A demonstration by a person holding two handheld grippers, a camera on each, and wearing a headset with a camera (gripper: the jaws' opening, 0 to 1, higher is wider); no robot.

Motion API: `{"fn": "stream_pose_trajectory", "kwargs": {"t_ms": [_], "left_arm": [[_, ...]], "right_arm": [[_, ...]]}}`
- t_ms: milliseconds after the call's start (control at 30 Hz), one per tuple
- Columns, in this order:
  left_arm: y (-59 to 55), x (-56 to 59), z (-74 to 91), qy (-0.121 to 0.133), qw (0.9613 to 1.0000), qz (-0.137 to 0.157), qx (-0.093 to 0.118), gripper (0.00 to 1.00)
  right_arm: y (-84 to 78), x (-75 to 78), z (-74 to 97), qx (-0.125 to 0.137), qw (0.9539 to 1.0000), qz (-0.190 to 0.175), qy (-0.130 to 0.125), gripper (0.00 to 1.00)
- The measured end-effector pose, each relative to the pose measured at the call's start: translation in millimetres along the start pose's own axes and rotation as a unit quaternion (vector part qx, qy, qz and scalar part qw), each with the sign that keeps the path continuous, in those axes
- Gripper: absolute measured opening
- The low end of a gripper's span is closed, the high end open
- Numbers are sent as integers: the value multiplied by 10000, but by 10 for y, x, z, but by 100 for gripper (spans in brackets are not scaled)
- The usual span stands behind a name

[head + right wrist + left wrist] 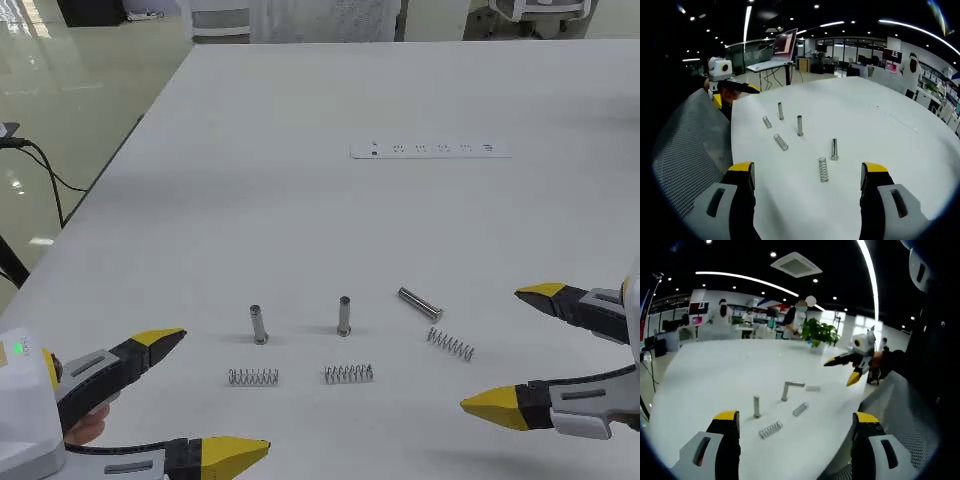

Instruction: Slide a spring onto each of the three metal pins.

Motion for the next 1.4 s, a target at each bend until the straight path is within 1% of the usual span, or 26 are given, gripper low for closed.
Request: {"fn": "stream_pose_trajectory", "kwargs": {"t_ms": [333,1100,1400], "left_arm": [[23,40,-7,-35,10000,-40,9,89],[26,40,-18,-12,10000,-30,40,88],[59,63,-20,-34,9999,-76,64,87]], "right_arm": [[11,-5,21,-1,10000,18,-5,86],[19,-22,19,-17,10000,-3,-5,85],[25,-27,11,-19,10000,-3,15,85]]}}
Point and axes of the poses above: the centre of the closed fingertips' face, and the gripper's own axes: z roughly backward along the fingers, x roughly to its right, y roughly out of its top, the point moved 10 cm from there along z, roughly backward along the fingers, and after that the axes turned 13 degrees about z, right-handed, at the moved point
